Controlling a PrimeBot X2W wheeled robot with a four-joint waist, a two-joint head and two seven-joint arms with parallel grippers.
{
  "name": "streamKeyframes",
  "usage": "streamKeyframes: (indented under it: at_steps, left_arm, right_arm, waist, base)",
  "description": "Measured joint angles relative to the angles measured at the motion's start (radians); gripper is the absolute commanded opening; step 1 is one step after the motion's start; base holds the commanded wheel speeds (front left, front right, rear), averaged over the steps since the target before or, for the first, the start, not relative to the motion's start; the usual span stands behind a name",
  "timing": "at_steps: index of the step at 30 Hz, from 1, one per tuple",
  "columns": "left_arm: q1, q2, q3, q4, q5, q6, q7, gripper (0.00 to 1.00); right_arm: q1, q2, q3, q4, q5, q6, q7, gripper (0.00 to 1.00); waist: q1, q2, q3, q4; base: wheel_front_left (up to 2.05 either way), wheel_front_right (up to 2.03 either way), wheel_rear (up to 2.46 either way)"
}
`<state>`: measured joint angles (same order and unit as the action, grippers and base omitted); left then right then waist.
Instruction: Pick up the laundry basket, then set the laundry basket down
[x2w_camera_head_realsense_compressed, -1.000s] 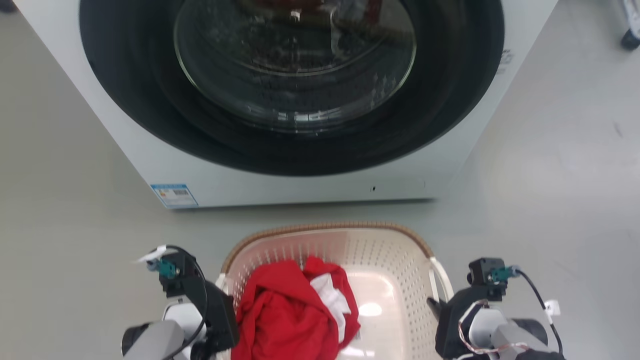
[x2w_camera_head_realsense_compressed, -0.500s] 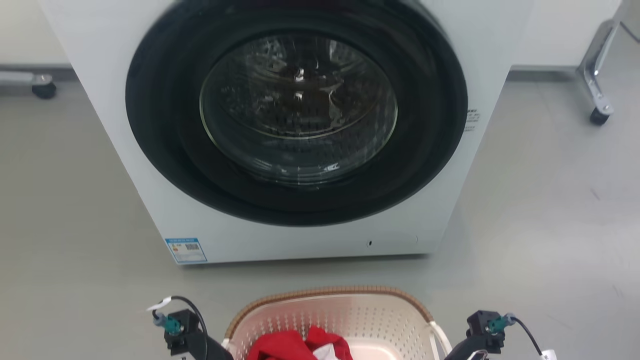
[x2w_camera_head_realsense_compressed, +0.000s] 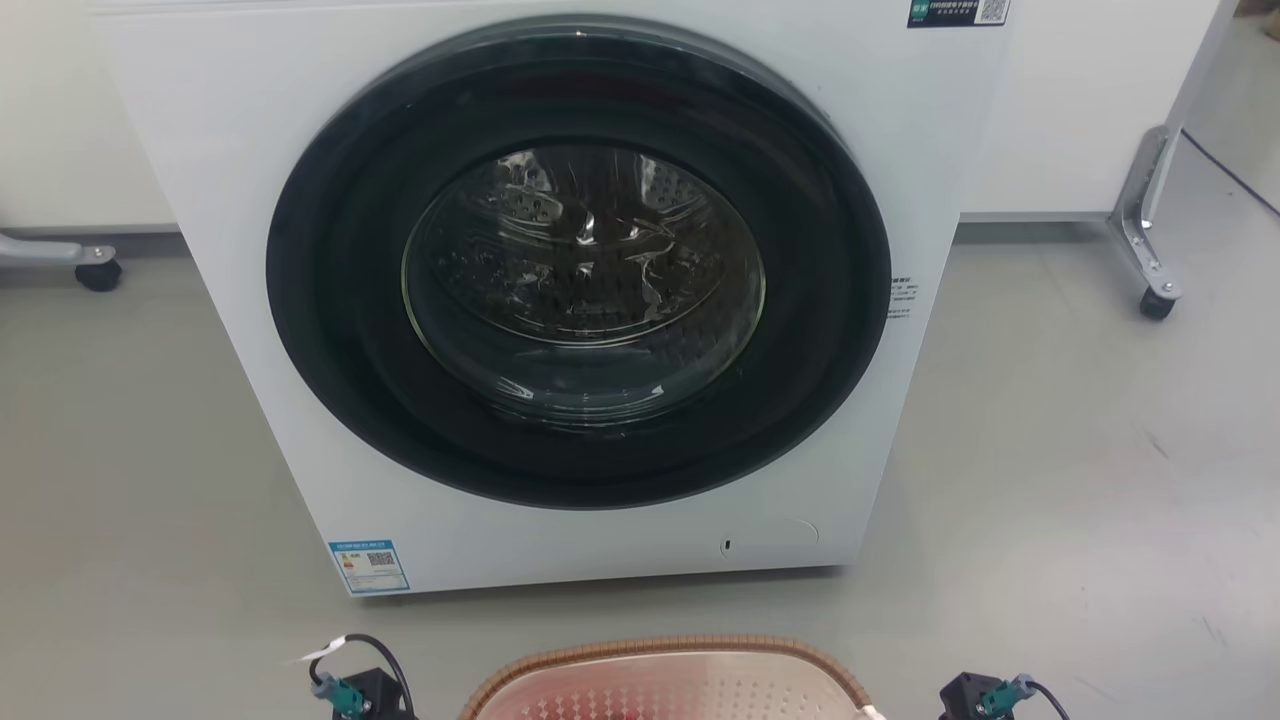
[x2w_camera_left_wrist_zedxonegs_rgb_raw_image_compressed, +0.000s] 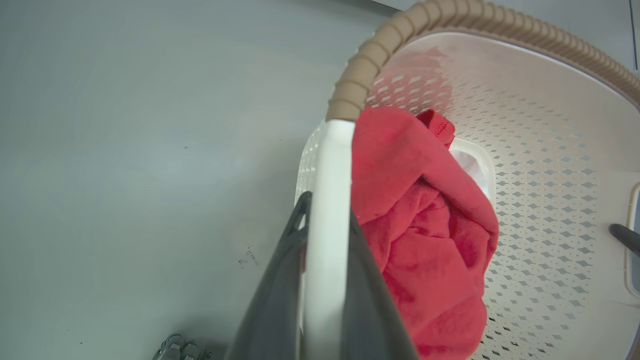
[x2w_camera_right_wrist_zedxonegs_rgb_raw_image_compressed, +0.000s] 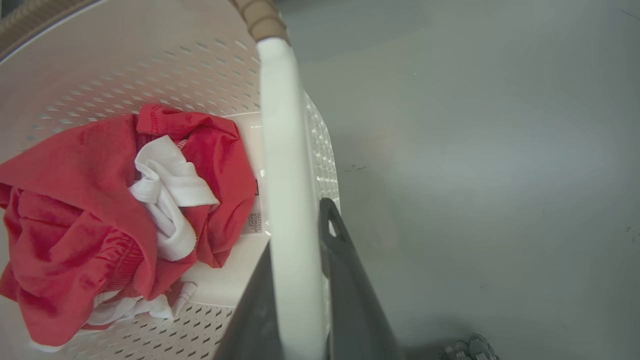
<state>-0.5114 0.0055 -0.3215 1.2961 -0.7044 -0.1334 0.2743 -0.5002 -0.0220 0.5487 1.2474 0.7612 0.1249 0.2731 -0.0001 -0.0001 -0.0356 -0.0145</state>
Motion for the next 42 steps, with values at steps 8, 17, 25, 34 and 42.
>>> streamKeyframes:
  at_steps: [8,17,25,34,42]
  left_arm:
    - [0.03,0.0,0.001,0.001,-0.023,0.0,0.024,0.0]
    - [0.03,0.0,0.004,0.001,-0.027,0.0,0.032,0.0]
    - [0.032,0.001,0.006,0.001,-0.03,0.001,0.038,0.0]
    - [0.033,0.001,0.007,0.001,-0.031,0.001,0.041,0.0]
    - [0.033,0.002,0.007,0.001,-0.031,0.002,0.041,0.0]
  right_arm:
    - [0.022,0.001,0.002,0.007,0.013,0.0,0.02,0.0]
    - [0.024,0.001,0.007,0.007,0.028,0.0,0.026,0.0]
    - [0.024,0.001,0.016,0.007,0.042,0.0,0.034,0.0]
    - [0.024,0.001,0.023,0.005,0.05,0.0,0.034,0.0]
    - [0.024,0.001,0.03,0.003,0.06,0.0,0.034,0.0]
  waist:
    - [0.0,0.0,-0.024,-0.001]
    - [0.0002,0.0001,-0.03,0.004]
    - [0.0001,0.0001,-0.031,0.007]
    - [0.0001,0.0002,-0.029,0.007]
    - [0.0002,0.0002,-0.029,0.008]
  base:
    - [0.0,0.0,0.0]
    - [0.0,0.0,0.0]
    - [0.0,0.0,0.0]
    - [0.0,0.0,0.0]
    - [0.0,0.0,0.0]
